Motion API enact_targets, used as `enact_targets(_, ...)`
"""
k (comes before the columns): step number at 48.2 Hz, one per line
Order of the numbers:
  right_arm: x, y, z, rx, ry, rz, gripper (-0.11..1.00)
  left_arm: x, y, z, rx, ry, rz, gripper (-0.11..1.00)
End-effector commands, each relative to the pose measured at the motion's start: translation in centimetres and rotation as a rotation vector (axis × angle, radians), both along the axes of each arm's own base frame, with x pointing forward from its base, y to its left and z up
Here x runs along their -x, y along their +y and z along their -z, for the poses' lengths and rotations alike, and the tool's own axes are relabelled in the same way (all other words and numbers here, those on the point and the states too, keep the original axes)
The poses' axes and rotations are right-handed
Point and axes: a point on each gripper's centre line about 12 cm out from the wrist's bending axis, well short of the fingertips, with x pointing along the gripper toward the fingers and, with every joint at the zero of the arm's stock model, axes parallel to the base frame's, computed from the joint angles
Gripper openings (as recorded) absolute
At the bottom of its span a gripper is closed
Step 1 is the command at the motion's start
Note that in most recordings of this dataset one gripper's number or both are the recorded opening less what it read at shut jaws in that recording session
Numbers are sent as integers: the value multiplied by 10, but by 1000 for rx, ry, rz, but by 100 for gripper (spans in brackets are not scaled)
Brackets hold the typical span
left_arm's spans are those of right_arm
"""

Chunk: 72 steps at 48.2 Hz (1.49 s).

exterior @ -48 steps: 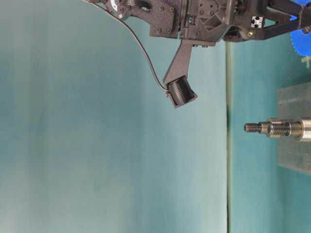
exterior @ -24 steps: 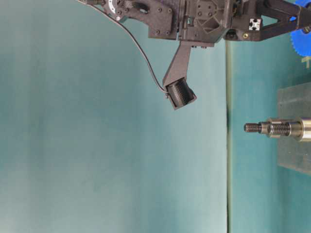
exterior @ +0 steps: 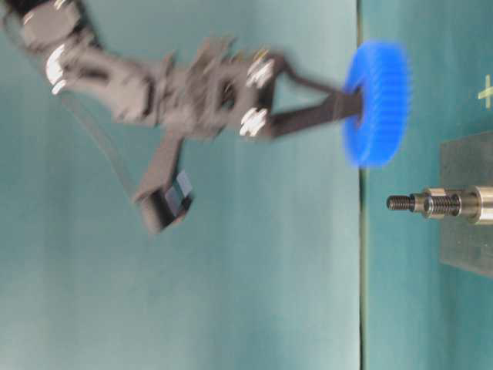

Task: Fit the large gear onto the shaft.
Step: 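Lift the blue gear and carry it over the upper shaft, then lower the blue gear onto the upper shaft with the right gripper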

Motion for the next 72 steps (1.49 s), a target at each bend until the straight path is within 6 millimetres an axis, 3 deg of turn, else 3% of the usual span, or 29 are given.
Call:
enact_targets(1, -13, -2, -19, 5, -50, 2, 49, -4, -1, -11, 1, -37, 2, 0)
enact_targets(11, -39, -9, -12, 12, -62, -1, 49, -4, -1, -11, 1, -37, 2, 0)
enact_targets(25, -58, -14, -10, 15, -79, 0, 49, -3, -1, -12, -2, -38, 6, 0)
enact_targets(72, -60, -21, -1, 9, -46, 8, 49, 2, -1, -6, 1, -26, 5, 0)
